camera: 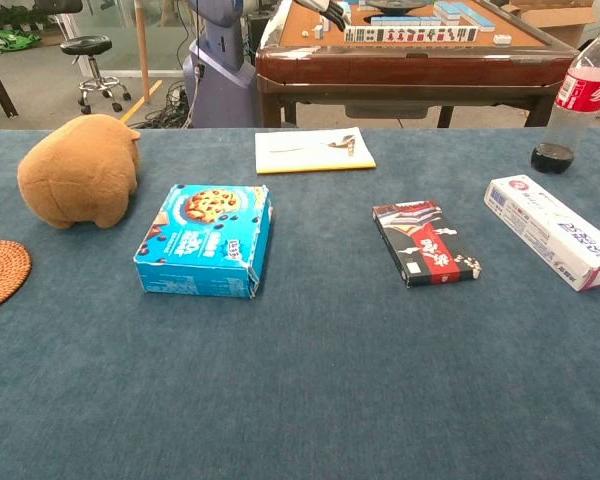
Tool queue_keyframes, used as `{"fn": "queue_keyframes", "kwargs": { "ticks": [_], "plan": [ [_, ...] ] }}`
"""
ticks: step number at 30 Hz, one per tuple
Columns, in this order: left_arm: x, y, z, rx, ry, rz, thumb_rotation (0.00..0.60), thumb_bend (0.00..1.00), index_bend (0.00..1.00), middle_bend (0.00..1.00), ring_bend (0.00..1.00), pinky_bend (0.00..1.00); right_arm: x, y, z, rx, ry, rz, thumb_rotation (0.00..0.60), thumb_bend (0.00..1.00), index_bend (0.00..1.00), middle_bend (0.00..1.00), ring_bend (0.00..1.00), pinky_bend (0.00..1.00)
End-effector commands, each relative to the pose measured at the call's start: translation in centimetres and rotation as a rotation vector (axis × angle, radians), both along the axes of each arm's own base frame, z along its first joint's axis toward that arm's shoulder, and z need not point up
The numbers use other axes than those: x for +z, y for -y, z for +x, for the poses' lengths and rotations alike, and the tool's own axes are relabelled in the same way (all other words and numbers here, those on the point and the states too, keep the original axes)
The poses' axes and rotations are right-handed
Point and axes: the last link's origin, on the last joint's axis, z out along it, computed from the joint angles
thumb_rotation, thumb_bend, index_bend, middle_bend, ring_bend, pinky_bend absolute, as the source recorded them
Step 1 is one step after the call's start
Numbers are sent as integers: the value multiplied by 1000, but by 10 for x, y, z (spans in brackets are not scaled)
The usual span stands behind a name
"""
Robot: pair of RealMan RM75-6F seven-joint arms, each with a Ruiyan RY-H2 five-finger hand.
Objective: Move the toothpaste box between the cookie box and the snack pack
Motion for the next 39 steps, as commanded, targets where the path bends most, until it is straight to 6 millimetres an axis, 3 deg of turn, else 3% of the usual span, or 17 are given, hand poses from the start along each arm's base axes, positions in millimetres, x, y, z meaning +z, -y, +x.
{"fn": "queue_keyframes", "kwargs": {
  "ticks": [1,11,18,21,24,27,34,39],
  "plan": [
    [0,-1,0,-2,0,1,600,269,349,336,320,447,1,-1,-1,-5,3,-5,600,0,327,315,223,337],
    [-4,-4,2,-12,4,-15,600,269,349,337,322,448,-2,6,-5,-27,13,-18,600,0,327,316,223,337],
    [-5,-5,2,-14,6,-22,600,269,349,339,325,450,-16,32,1,-19,-23,-7,600,28,327,311,223,337],
    [-3,-4,3,-21,12,-15,600,269,349,339,325,450,-22,46,10,2,-43,6,600,178,327,297,223,336],
    [-2,-3,3,-21,14,-14,600,269,349,339,325,450,-29,62,18,-4,-68,25,600,488,323,291,223,336],
    [-2,-4,2,-18,15,-14,600,269,349,339,325,450,-35,80,27,-10,-100,36,600,721,315,286,223,337],
    [-2,-3,2,-16,13,-17,600,269,349,340,325,450,-50,121,39,-40,-151,43,600,973,315,285,224,336],
    [-3,-3,1,-13,13,-15,600,269,349,340,325,450,-63,146,45,-79,-168,44,600,1000,313,282,223,336]
  ]
}}
